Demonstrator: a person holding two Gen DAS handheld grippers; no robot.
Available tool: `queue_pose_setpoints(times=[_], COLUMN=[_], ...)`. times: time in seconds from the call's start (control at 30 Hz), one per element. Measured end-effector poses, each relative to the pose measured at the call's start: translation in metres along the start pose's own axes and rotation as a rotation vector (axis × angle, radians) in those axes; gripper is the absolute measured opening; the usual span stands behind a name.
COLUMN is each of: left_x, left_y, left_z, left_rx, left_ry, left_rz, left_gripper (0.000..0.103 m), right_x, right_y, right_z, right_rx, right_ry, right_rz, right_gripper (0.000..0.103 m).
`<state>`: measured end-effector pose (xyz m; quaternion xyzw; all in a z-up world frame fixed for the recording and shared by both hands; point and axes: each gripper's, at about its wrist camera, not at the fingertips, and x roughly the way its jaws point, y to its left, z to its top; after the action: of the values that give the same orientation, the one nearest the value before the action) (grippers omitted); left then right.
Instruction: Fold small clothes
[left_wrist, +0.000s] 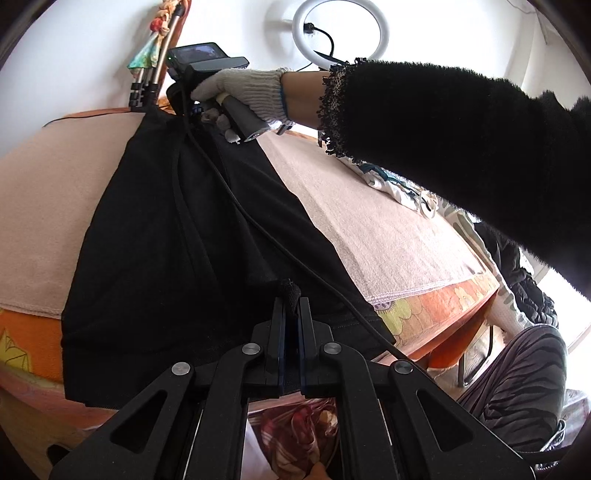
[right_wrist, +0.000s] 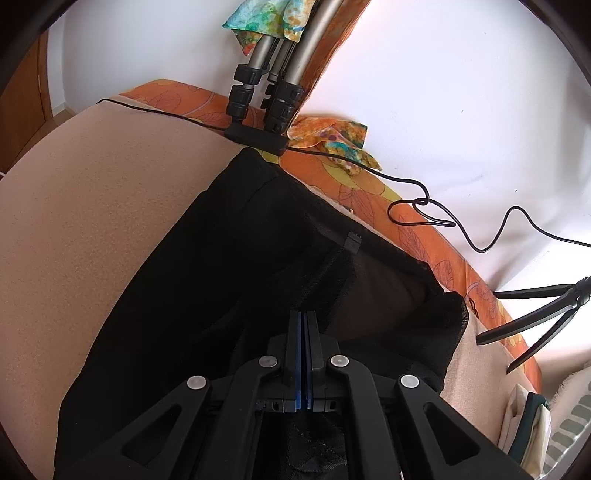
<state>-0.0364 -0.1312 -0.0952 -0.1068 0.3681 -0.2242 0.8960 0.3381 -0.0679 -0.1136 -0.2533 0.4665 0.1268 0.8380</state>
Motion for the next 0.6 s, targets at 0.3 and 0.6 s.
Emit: queue_pose_setpoints(times=[0.3,0.6], left_x=[-0.006,-0.045], left_y=[-0.001,0.008], left_z=[0.003,0.023], left_rx=[0.005,0.098], left_ry=[0.031,0.004], left_rz=[0.011,0.022], left_gripper=[0.031,0.054], right_x=[-0.048,-0.119], right_y=[-0.032,-0.129], right_z=[-0.010,-0.070], right_rx=[0.116,0.384], right_ry=[-0.116,-0.259], right_rz=[0.253,0.364], right_gripper=[0.051,0.058])
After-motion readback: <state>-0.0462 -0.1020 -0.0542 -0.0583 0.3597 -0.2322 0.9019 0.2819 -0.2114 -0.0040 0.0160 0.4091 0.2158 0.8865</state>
